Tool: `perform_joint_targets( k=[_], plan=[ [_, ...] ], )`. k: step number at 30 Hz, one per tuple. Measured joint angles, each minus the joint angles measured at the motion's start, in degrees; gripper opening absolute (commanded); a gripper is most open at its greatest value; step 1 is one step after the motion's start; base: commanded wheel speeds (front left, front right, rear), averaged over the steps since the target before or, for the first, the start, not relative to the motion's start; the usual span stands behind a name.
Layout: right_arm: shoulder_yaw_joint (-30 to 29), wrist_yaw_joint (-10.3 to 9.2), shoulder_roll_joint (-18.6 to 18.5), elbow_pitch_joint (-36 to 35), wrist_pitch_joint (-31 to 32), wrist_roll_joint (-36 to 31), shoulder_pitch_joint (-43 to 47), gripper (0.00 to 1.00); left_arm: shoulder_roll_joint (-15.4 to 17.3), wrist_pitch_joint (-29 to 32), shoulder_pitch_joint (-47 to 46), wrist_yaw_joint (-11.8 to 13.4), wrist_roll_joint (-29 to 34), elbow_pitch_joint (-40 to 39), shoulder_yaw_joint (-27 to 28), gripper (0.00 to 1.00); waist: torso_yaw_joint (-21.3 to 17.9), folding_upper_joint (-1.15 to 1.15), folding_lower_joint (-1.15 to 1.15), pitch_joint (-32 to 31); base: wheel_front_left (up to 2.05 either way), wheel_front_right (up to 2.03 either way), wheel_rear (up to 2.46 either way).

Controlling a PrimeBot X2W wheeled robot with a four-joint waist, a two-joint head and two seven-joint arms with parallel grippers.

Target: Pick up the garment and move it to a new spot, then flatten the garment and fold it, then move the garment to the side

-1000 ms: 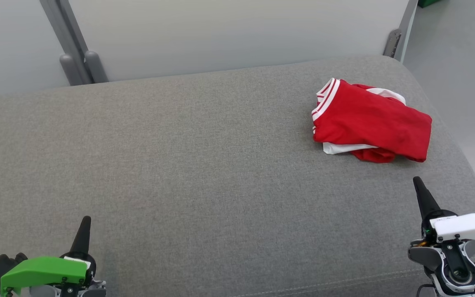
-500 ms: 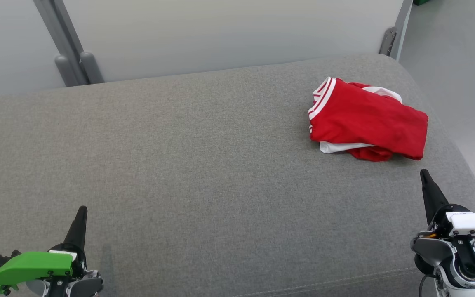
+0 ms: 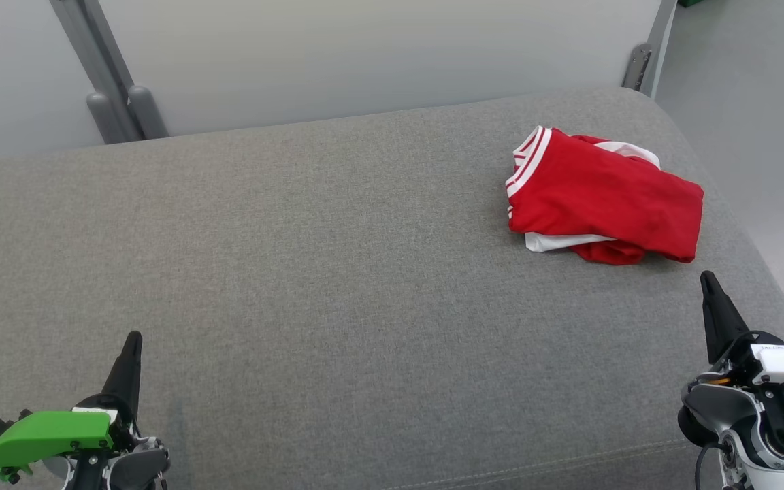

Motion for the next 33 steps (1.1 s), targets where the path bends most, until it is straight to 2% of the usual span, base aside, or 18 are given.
perform_joint_targets(
  k=[33],
  plan=[
    [-0.11,0.01,0.02,0.29,0.0,0.0,-0.01,0.0,-0.01,0.0,-0.06,-0.43,0.0,0.3,0.11,0.0,0.0,0.0,0.0,-0.02,0.0,0.0,0.0]
  ],
)
